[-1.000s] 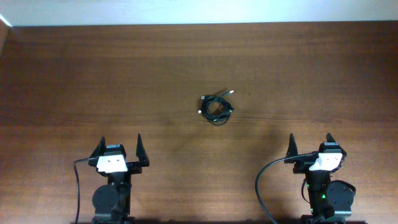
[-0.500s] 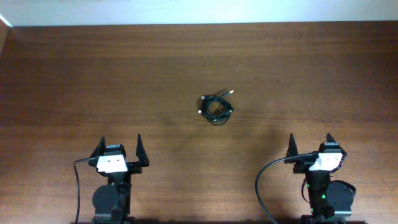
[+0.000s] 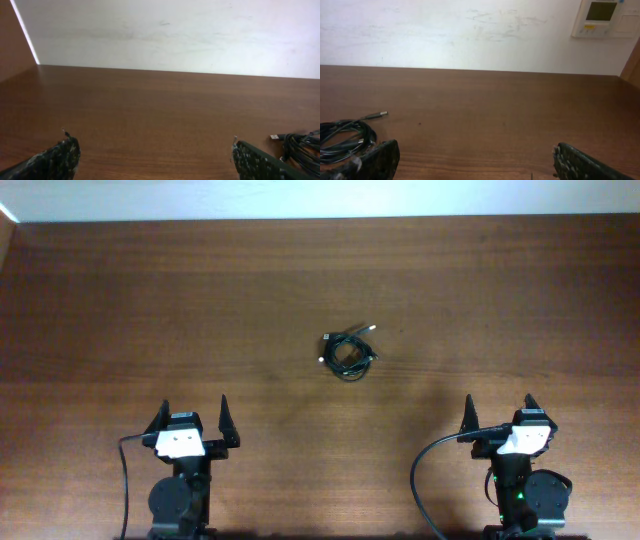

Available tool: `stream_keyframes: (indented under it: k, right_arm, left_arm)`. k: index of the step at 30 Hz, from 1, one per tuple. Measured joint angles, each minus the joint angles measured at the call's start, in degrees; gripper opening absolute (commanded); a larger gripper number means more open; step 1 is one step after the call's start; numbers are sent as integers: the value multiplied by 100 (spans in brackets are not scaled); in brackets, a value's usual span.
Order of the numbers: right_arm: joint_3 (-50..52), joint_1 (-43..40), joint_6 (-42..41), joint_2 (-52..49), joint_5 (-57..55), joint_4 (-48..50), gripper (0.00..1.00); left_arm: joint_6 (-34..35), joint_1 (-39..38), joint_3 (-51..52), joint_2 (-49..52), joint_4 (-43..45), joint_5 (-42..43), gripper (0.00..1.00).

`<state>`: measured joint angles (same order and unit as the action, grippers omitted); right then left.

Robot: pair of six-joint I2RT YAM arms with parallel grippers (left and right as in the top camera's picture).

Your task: Untangle cables

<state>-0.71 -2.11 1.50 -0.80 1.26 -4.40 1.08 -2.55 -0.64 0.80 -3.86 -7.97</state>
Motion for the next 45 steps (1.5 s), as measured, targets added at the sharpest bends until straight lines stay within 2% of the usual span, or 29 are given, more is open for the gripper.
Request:
stream_keyframes:
  k: [22, 24, 29, 31, 34, 36, 40, 45]
  right_arm:
    - [0, 0, 0, 0, 0, 2, 98]
    - [0, 0, -2, 0, 0, 4, 99]
    - [0, 0, -2, 0, -15, 4, 99]
    - [0, 0, -2, 0, -20, 2, 98]
    - [0, 0, 2, 0, -20, 4, 98]
    - [0, 0, 2, 0, -22, 4, 98]
    - [0, 0, 0, 0, -22, 4, 98]
    - [-2, 0, 0, 0, -26, 4, 98]
  left_arm:
    - [2, 2, 4, 0, 74, -9, 99]
    - [42, 2, 7, 11, 509, 74, 99]
    - [170, 11, 7, 15, 1829, 1180, 99]
    - [179, 11, 4, 15, 2758, 1646, 99]
    - [179, 11, -90, 15, 3383, 1978, 99]
    - [175, 11, -402, 31, 3104, 2050, 99]
    - [-52, 11, -1718, 538, 1655, 2146, 99]
    - [-286, 11, -4179, 2094, -1091, 2245, 99]
